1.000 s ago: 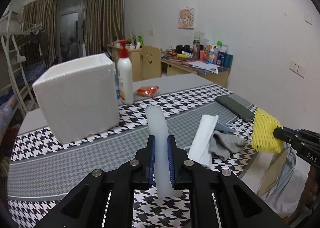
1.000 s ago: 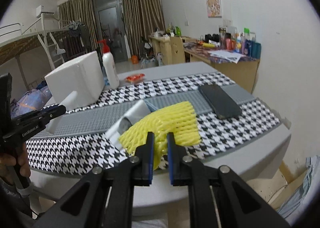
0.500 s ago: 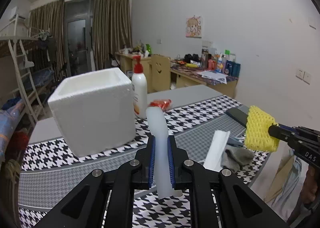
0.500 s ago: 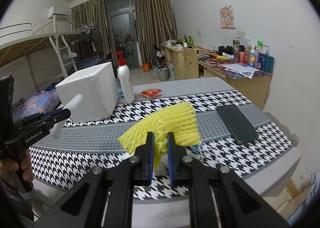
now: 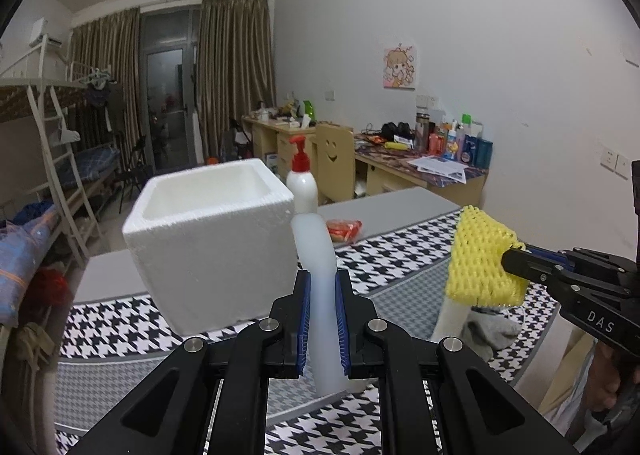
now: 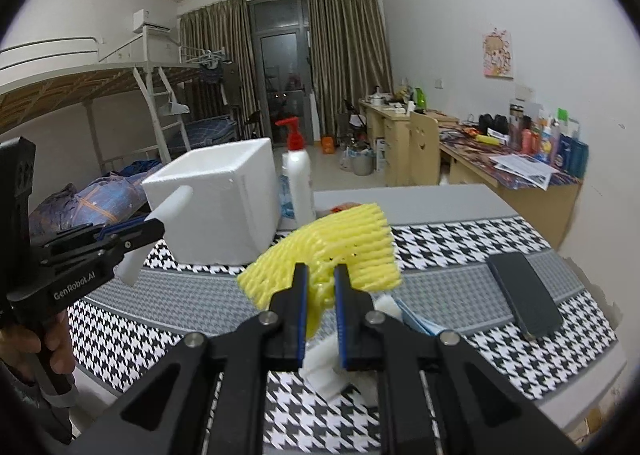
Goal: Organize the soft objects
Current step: 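Carry the tube over the foam box and open the left gripper while the right carries the mesh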
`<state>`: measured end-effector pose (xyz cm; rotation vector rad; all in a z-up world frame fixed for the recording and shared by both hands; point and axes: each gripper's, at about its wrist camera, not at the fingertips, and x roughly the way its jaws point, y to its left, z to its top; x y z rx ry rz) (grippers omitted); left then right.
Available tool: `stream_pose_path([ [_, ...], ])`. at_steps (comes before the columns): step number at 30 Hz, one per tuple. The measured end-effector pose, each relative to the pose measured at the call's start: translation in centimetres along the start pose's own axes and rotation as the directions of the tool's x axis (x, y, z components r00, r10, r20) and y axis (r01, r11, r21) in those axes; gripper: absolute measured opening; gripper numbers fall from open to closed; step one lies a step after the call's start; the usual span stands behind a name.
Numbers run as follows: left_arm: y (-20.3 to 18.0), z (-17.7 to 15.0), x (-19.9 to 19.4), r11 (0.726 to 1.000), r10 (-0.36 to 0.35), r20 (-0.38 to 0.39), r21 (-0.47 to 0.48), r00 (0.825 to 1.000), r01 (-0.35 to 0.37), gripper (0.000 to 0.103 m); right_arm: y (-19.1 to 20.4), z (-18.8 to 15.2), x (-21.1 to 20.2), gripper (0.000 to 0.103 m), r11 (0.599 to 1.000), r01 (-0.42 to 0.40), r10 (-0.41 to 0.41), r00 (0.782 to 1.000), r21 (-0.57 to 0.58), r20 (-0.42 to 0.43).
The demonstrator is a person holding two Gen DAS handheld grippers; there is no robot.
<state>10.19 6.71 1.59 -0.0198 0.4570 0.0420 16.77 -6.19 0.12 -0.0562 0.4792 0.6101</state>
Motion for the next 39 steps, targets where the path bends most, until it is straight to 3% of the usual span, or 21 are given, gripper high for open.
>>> stream_pose_path([
  [23,4.7,4.9,0.4,0.991,0.126,0.069,-0.054,0.99,-0.123,0.013,4.5,6.2,3.0,0.015,0.994,-0.084,0.089,0.993,-0.073,0.072],
  [39,7.0,6.9,1.9,0.984,0.162,0.079,-0.085,0.984,-0.155,0.013,7.2,9.7,5.4,0.015,0.988,-0.099,0.108,0.991,-0.116,0.079],
])
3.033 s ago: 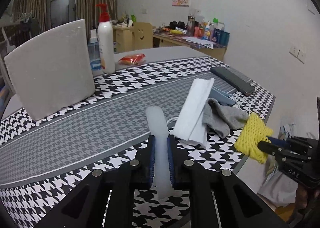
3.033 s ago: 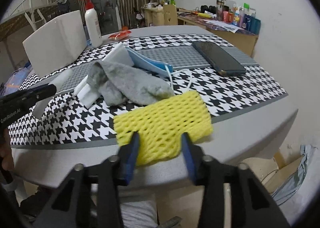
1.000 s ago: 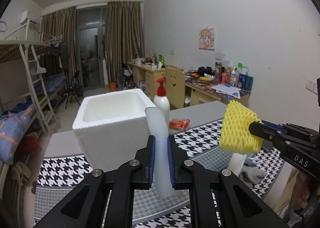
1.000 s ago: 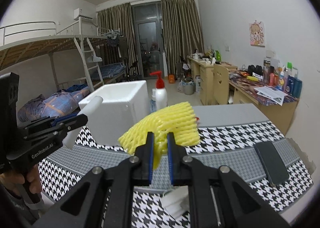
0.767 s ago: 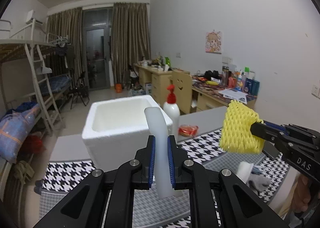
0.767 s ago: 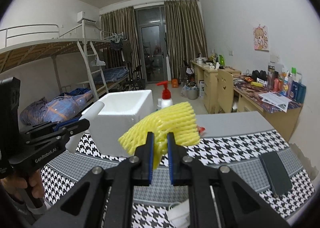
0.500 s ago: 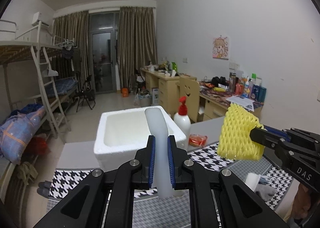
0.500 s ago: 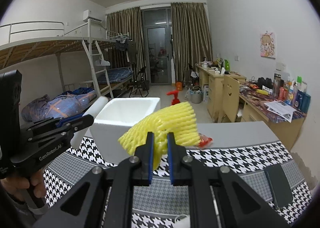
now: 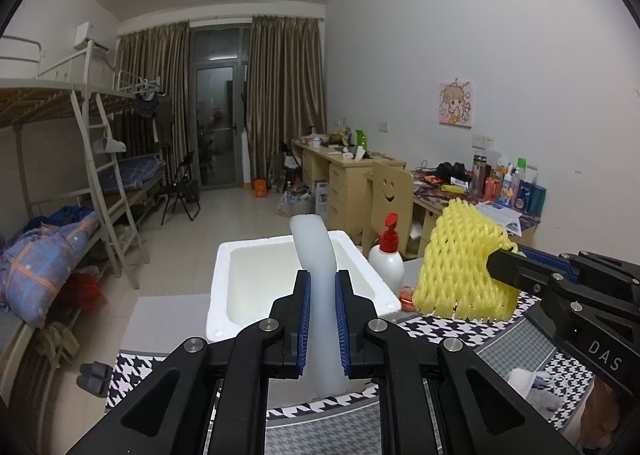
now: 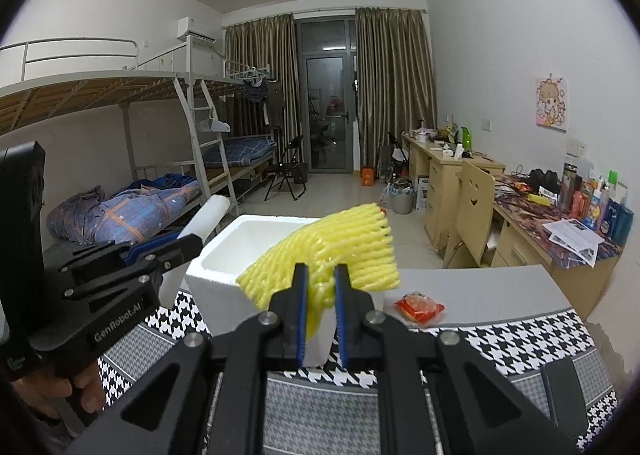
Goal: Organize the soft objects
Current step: 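Carry the tube over the foam box and open the left gripper while the right carries the mesh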
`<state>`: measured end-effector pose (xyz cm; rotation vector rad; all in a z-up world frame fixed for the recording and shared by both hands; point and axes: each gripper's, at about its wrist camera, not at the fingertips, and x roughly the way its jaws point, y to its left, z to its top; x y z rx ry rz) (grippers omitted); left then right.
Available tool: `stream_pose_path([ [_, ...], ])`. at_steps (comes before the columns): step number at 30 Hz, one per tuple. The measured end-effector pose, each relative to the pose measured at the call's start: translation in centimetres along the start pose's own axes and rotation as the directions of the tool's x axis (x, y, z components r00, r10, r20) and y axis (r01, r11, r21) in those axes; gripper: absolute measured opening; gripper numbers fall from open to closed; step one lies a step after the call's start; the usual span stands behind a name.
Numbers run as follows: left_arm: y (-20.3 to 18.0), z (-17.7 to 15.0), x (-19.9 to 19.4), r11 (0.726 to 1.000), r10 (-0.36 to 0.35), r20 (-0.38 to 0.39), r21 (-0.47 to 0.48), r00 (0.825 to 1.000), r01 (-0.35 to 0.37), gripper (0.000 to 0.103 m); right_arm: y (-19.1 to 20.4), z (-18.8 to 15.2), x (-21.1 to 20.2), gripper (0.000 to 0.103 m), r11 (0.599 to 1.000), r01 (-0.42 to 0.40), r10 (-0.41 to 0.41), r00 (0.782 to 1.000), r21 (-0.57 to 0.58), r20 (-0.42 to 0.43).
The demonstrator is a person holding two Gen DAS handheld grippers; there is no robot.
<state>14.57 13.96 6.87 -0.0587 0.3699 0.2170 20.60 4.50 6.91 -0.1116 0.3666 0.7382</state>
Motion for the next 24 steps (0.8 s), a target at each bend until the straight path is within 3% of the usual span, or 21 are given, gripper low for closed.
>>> stream_pose_path([
  [24,2.8,1.4,6.1,0.999,0.035,-0.075,-0.01,0.997,-0.036,0.014,1.3,2.3,5.2,0.016,1.0,0.024,-0.025,0.999,-0.02,-0.034],
])
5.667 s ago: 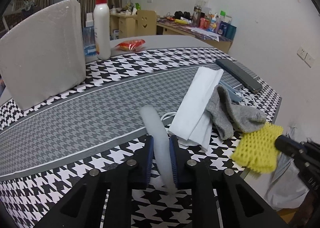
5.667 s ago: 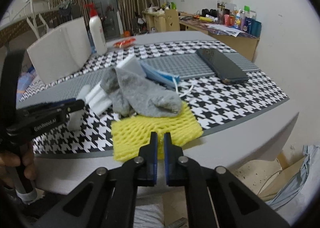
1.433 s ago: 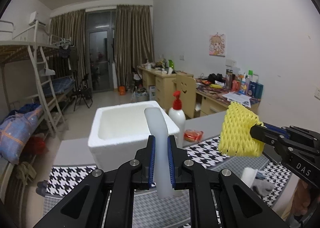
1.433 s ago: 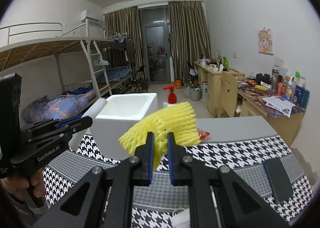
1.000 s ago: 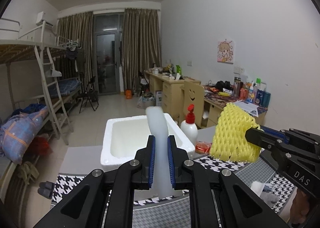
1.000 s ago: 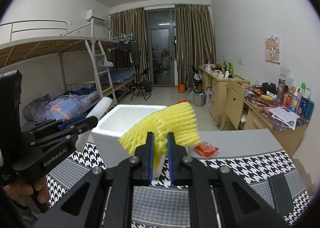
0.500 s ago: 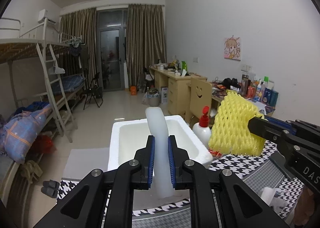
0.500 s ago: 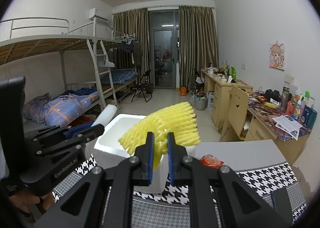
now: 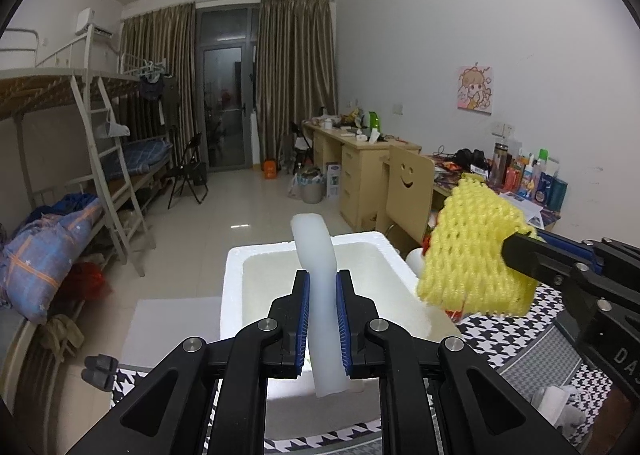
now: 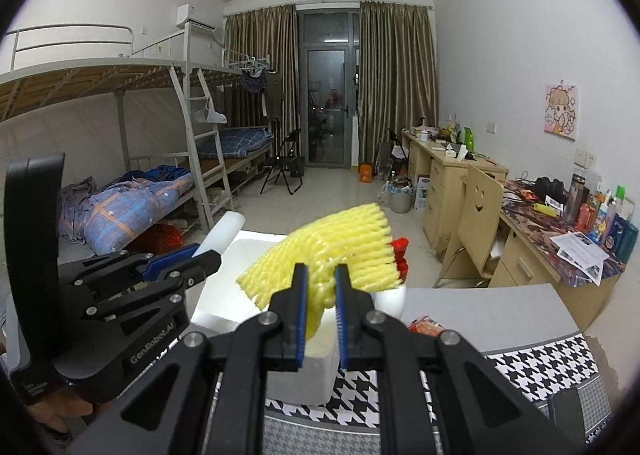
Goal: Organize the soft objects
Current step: 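Carry the tube over the foam box and open the left gripper while the right carries the mesh, then lower the yellow mesh pad into the foam box and open the right gripper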
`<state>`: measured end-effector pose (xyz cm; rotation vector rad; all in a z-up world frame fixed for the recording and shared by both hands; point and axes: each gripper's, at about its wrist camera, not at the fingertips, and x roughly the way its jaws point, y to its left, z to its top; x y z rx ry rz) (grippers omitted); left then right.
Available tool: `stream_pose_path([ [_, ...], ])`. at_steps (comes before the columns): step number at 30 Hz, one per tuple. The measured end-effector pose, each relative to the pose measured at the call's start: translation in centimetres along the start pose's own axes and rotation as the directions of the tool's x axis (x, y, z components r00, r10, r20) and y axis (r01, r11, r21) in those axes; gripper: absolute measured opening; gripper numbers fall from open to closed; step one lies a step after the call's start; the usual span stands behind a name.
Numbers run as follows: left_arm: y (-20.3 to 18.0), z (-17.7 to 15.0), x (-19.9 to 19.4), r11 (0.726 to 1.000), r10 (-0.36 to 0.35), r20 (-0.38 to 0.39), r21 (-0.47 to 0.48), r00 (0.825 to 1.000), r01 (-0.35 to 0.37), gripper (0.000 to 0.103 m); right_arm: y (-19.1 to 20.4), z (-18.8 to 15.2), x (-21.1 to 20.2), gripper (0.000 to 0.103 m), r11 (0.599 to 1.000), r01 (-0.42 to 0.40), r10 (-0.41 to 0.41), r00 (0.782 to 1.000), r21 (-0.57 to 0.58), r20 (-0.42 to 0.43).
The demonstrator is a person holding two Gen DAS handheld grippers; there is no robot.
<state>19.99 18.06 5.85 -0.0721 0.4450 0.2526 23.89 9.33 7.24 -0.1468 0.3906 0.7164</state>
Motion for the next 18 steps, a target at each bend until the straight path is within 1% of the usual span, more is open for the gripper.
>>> stream_pose_path([
  [3,0.1,0.2,0.6,1.0,0.002,-0.003,0.008,1.0,-0.002,0.014,-0.1,0.1,0.5,0.016,1.0,0.004,-0.004,1.0,0.004,-0.009],
  [5,0.2,0.3,1.0,1.0,-0.001,-0.012,0.008,1.0,0.001,0.02,0.0,0.2,0.8,0.016,1.0,0.01,-0.01,1.0,0.001,-0.014],
  [8,0.5,0.5,1.7,1.0,0.006,-0.02,0.008,1.0,-0.005,0.02,0.0,0.4,1.2,0.016,1.0,0.013,-0.013,1.0,0.002,-0.02],
  [9,0.6,0.5,2.0,1.0,0.011,-0.024,0.009,1.0,-0.011,0.021,0.0,0.4,1.3,0.016,1.0,0.014,-0.014,1.0,0.001,-0.021],
  [11,1.0,0.6,2.7,1.0,0.018,-0.035,0.005,0.999,-0.017,0.027,0.0,0.5,1.6,0.016,1.0,0.021,-0.021,0.999,-0.001,-0.025],
  [12,1.0,0.6,2.7,1.0,0.021,-0.037,0.006,0.999,-0.021,0.032,-0.1,0.6,1.7,0.016,1.0,0.022,-0.022,0.999,0.002,-0.026],
  [13,1.1,0.6,2.8,1.0,0.023,-0.038,0.004,0.999,-0.023,0.048,-0.1,0.6,1.8,0.016,1.0,0.021,-0.021,0.999,0.006,-0.03],
  [14,1.3,0.5,2.8,1.0,0.025,-0.037,0.0,0.999,-0.025,0.068,-0.1,0.7,1.9,0.016,1.0,0.021,-0.021,0.999,0.006,-0.032],
  [15,1.3,0.6,2.8,1.0,0.029,-0.034,0.0,0.999,-0.029,0.076,-0.1,0.7,2.0,0.016,1.0,0.025,-0.025,0.999,0.006,-0.033],
  [16,1.4,0.5,2.6,0.999,0.036,-0.022,0.002,0.999,-0.036,0.081,0.0,0.7,2.1,0.016,1.0,0.028,-0.028,0.999,0.005,-0.035],
  [18,1.4,0.5,2.4,0.999,0.041,-0.016,0.006,0.999,-0.041,0.081,0.0,0.8,2.3,0.016,1.0,0.027,-0.027,0.999,0.006,-0.038],
])
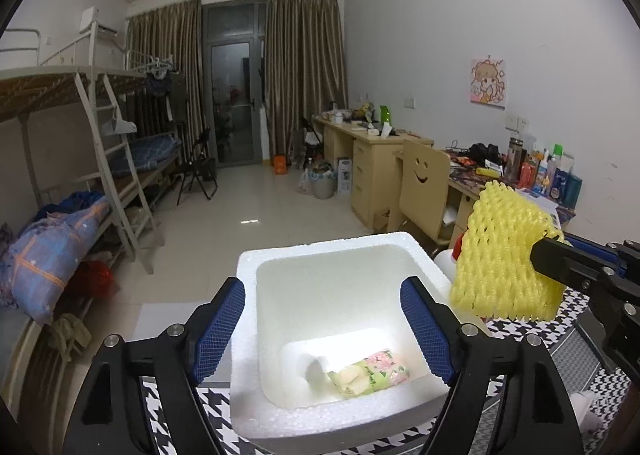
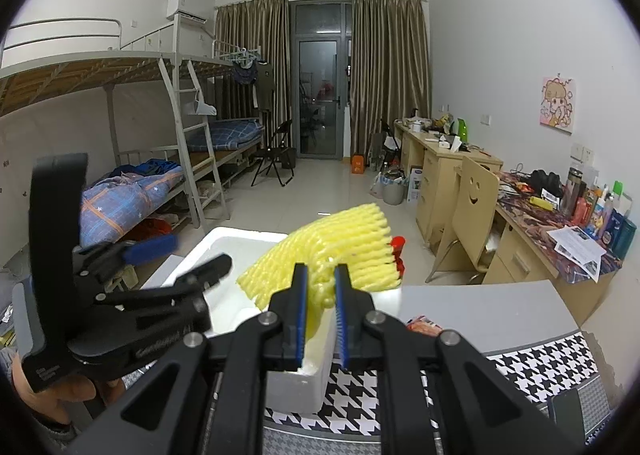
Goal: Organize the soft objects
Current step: 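Lower the yellow mesh pad into the foam box and open the right gripper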
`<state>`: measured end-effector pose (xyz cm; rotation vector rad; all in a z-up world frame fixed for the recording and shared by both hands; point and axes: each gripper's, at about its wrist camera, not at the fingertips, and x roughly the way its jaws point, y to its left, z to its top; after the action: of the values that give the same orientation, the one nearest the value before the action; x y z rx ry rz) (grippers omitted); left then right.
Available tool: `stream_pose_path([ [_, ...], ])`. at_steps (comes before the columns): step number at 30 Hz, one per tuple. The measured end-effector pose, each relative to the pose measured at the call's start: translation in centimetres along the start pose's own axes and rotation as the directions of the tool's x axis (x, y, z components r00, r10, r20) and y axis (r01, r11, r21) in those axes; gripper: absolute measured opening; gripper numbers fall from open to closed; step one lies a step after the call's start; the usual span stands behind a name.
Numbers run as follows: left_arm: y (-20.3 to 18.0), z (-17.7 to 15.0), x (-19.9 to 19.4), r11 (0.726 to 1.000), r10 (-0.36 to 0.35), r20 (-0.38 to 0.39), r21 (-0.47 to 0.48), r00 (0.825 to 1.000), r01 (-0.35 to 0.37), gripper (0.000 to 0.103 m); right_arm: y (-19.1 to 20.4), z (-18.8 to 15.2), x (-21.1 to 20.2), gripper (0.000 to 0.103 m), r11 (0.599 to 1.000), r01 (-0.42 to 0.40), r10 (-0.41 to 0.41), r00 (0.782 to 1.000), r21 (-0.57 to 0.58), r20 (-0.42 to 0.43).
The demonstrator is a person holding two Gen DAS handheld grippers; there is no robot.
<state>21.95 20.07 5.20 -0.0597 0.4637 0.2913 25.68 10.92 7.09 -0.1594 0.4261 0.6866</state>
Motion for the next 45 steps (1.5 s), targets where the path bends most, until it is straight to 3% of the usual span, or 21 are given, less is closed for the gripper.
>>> stream_pose_path([
  [9,0.9,-0.1,-1.2,0.998,0.058,0.028,-0.022,0.998,-0.058,0.092,0.7,0.4,0.4,0.016,1.0,-0.015,0.015,1.0,-0.015,-0.006],
  [12,1.4,-0.1,-1.7,0.996,0.084,0.043,-0.026,0.996,-0.083,0.101,0.8,0.5,0.7,0.016,1.0,-0.022,0.022,1.0,-0.021,-0.01],
  [23,3.6,-0.7,-2.8,0.988,0.147,0.042,-0.052,0.988,-0.145,0.102,1.7,0.9,2.2,0.016,0.998,-0.051,0.05,0.998,-0.038,-0.029],
  [34,5.3,-1.3,-3.6,0.979,0.193,0.043,-0.07,0.98,-0.189,0.102,2.1,1.1,5.5,0.016,0.997,-0.076,0.075,0.991,-0.01,-0.11],
  [39,5.5,-1.4,-3.8,0.978,0.201,0.055,-0.075,0.978,-0.196,0.102,1.7,0.9,7.3,0.028,0.995,-0.091,0.096,0.982,0.038,-0.163],
  [41,5.5,-1.5,-3.8,0.976,0.207,0.053,-0.075,0.977,-0.203,0.102,1.6,0.8,7.9,0.042,0.993,-0.101,0.111,0.978,0.064,-0.178],
  [45,5.3,-1.6,-3.7,0.976,0.21,0.045,-0.065,0.977,-0.207,0.102,1.7,0.4,8.2,0.059,0.994,-0.092,0.102,0.974,0.063,-0.2],
])
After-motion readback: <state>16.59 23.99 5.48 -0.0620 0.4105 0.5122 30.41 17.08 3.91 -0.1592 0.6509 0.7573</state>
